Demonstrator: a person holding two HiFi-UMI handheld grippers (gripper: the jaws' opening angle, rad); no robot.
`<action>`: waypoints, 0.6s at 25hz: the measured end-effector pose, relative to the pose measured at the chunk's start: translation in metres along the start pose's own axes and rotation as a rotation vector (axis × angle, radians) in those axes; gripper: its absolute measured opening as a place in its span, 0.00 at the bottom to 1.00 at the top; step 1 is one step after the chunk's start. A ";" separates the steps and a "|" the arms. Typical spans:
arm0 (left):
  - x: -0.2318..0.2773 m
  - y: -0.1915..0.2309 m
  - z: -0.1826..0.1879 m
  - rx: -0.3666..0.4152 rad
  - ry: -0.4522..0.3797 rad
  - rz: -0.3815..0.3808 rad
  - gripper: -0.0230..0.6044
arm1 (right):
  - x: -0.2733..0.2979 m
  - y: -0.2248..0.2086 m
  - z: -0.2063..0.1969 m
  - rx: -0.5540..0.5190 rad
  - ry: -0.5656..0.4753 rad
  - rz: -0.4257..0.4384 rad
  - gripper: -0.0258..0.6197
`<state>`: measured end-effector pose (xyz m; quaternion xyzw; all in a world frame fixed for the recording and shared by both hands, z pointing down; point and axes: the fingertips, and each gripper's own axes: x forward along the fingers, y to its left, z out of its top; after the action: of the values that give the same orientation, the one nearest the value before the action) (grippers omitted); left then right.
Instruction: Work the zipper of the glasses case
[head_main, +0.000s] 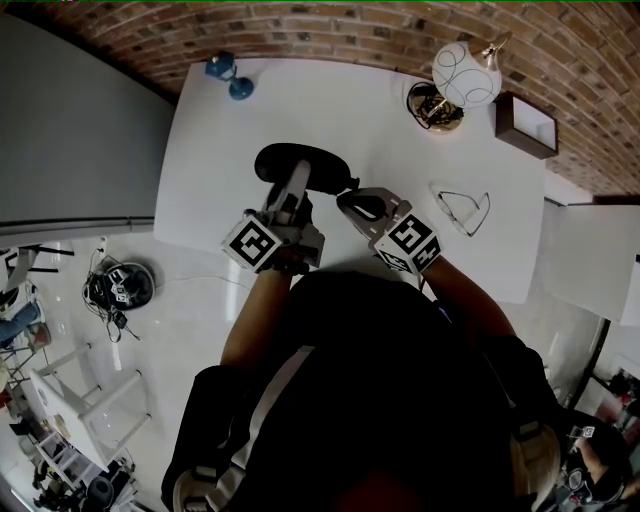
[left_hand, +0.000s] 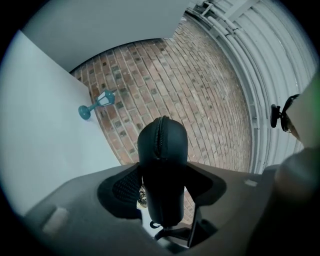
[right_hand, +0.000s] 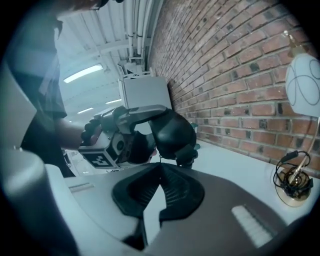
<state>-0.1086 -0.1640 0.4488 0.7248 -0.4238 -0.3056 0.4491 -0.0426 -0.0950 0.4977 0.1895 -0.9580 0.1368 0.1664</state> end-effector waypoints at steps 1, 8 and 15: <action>0.000 -0.002 0.001 0.021 0.000 -0.016 0.45 | 0.001 0.003 0.001 -0.018 0.003 0.009 0.04; 0.007 -0.012 0.002 0.116 0.026 -0.075 0.49 | 0.000 0.017 0.005 -0.131 0.013 0.064 0.04; 0.012 -0.011 -0.005 0.100 0.064 -0.120 0.53 | -0.004 0.025 0.011 -0.150 0.000 0.117 0.04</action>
<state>-0.0954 -0.1698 0.4406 0.7796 -0.3799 -0.2871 0.4067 -0.0523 -0.0746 0.4812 0.1201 -0.9750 0.0741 0.1717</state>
